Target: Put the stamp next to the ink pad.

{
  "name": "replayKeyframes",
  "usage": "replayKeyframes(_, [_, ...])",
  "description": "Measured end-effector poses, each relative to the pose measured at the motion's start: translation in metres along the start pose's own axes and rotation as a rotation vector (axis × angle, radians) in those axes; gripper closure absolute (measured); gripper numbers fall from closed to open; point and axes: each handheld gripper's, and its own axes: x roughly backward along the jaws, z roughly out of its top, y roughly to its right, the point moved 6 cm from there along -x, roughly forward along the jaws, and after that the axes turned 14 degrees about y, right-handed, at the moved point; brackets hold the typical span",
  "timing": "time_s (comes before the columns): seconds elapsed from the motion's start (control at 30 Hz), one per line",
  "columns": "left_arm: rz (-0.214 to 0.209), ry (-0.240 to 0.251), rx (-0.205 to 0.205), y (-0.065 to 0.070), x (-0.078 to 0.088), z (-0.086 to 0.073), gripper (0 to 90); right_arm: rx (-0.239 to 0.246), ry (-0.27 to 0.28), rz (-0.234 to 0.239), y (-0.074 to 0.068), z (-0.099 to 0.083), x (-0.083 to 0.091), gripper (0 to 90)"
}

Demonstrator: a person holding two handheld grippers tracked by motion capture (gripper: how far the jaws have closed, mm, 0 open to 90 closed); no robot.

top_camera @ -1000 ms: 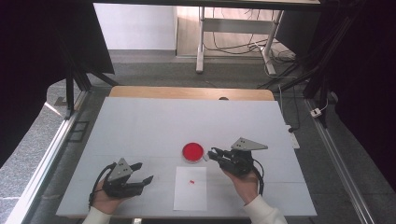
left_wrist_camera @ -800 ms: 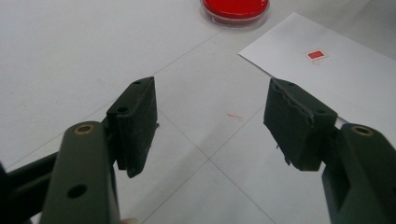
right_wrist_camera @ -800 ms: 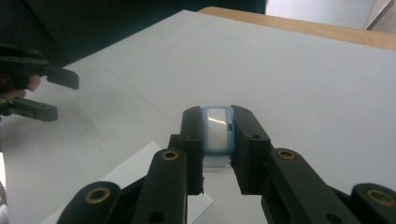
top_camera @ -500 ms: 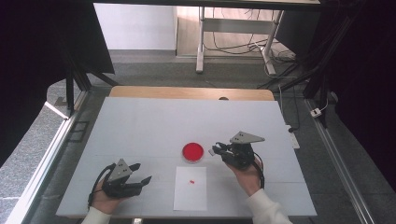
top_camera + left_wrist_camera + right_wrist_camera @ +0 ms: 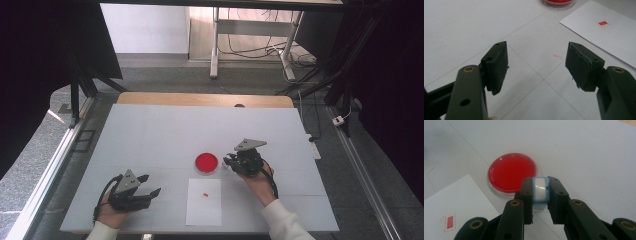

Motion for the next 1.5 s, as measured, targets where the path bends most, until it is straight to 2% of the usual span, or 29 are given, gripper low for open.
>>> replayKeyframes(0.23, [0.007, -0.007, -0.006, 0.0, 0.0, -0.001, 34.3, 0.018, -0.05, 0.007, -0.001, -0.006, -0.011, 74.5])
replayKeyframes(0.53, [0.017, -0.002, -0.003, -0.001, 0.001, 0.0, 34.2, 0.021, -0.048, 0.005, -0.002, -0.008, -0.014, 70.6])
replayKeyframes(0.67, [0.018, -0.002, -0.005, -0.001, 0.001, 0.0, 34.2, 0.025, -0.014, -0.014, -0.001, -0.004, -0.01, 55.6])
replayKeyframes(0.77, [0.018, -0.005, -0.003, -0.002, 0.001, -0.001, 34.1, 0.015, 0.033, -0.008, 0.001, 0.0, -0.003, 49.9])
replayKeyframes(0.87, [0.014, -0.005, 0.003, -0.003, 0.001, -0.002, 34.0, 0.013, 0.054, 0.004, 0.003, 0.001, 0.005, 46.1])
replayKeyframes(1.13, [0.005, -0.001, 0.031, -0.003, 0.003, -0.002, 32.6, 0.004, 0.139, 0.03, 0.003, -0.002, 0.032, 43.7])
replayKeyframes(1.3, [0.004, -0.003, 0.03, -0.003, 0.006, -0.004, 32.4, 0.0, 0.173, 0.008, 0.005, -0.01, 0.054, 43.0])
replayKeyframes(1.5, [-0.005, -0.009, 0.024, -0.002, 0.009, -0.007, 32.5, 0.007, 0.19, -0.032, 0.013, -0.026, 0.079, 42.6])
